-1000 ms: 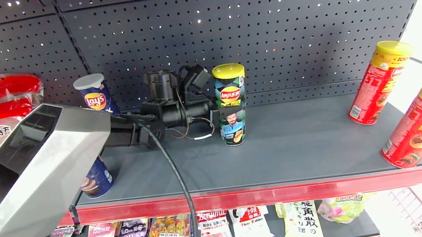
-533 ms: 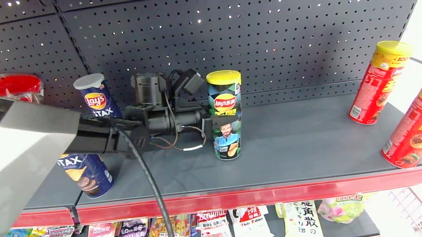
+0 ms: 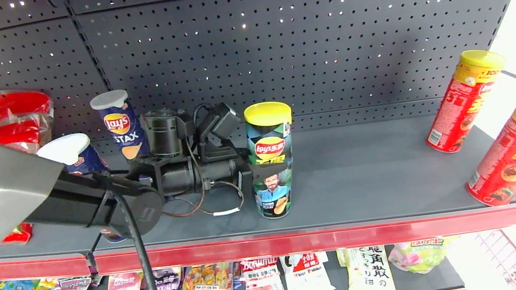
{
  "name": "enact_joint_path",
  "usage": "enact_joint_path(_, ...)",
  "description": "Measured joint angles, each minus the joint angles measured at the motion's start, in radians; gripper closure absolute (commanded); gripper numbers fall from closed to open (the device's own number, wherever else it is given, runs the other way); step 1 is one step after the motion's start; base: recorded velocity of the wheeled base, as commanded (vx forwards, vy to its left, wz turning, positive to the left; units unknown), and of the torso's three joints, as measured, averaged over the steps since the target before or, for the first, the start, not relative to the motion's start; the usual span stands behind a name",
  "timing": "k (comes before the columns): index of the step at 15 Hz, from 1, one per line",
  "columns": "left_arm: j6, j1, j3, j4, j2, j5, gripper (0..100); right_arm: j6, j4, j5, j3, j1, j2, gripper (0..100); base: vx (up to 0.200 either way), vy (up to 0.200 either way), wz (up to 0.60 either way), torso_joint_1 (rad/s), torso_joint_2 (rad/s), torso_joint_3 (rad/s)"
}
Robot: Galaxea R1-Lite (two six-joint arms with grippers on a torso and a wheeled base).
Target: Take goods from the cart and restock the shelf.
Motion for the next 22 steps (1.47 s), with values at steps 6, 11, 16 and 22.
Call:
enact_joint_path(6, -0.006, -0.001, 0.047, -0.004, -0.030, 0.008, 100, 0.000, 0.000, 0.000, 0.000, 0.000, 0.000, 100, 0.000, 0.000, 0.00, 0.000, 0.00, 0.000)
enact_joint_path(11, -0.022, -0.016, 0.076, -0.003, -0.050, 0.008, 100, 0.000, 0.000, 0.000, -0.001, 0.000, 0.000, 100, 0.000, 0.000, 0.00, 0.000, 0.00, 0.000)
enact_joint_path(16, -0.024, -0.030, 0.096, -0.015, -0.054, 0.008, 100, 0.000, 0.000, 0.001, -0.001, 0.000, 0.000, 100, 0.000, 0.000, 0.00, 0.000, 0.00, 0.000)
enact_joint_path(22, -0.022, -0.037, 0.123, -0.026, -0.057, 0.010, 0, 0.000, 0.000, 0.000, 0.000, 0.000, 0.000, 100, 0.000, 0.000, 0.00, 0.000, 0.00, 0.000)
